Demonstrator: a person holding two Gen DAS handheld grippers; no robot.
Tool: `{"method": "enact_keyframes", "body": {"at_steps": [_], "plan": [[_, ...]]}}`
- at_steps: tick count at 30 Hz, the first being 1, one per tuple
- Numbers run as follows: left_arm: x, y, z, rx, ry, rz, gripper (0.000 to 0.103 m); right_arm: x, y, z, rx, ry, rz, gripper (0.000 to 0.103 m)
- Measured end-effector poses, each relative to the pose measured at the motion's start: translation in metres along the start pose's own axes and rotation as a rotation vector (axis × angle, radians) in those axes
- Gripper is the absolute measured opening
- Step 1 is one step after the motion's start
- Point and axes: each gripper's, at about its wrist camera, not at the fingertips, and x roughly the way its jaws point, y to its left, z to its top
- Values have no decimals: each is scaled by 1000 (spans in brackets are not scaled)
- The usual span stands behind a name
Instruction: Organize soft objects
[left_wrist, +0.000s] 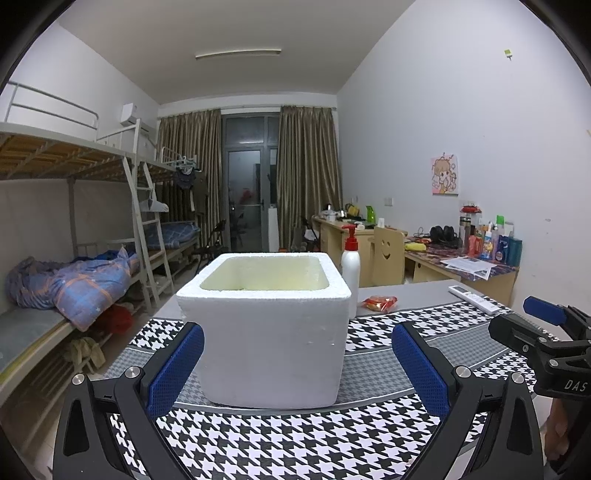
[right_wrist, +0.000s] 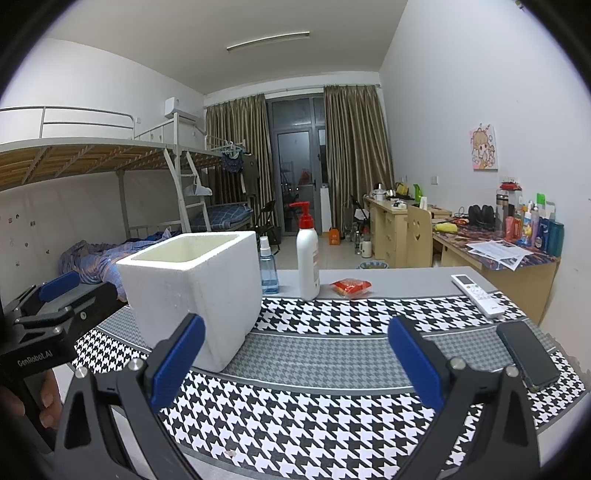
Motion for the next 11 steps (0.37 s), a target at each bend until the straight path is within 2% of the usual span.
{"method": "enact_keyframes", "body": {"at_steps": [11], "plan": [[-1, 1, -1, -4, -2, 2, 102, 2, 0, 0, -4, 2, 3, 101]]}}
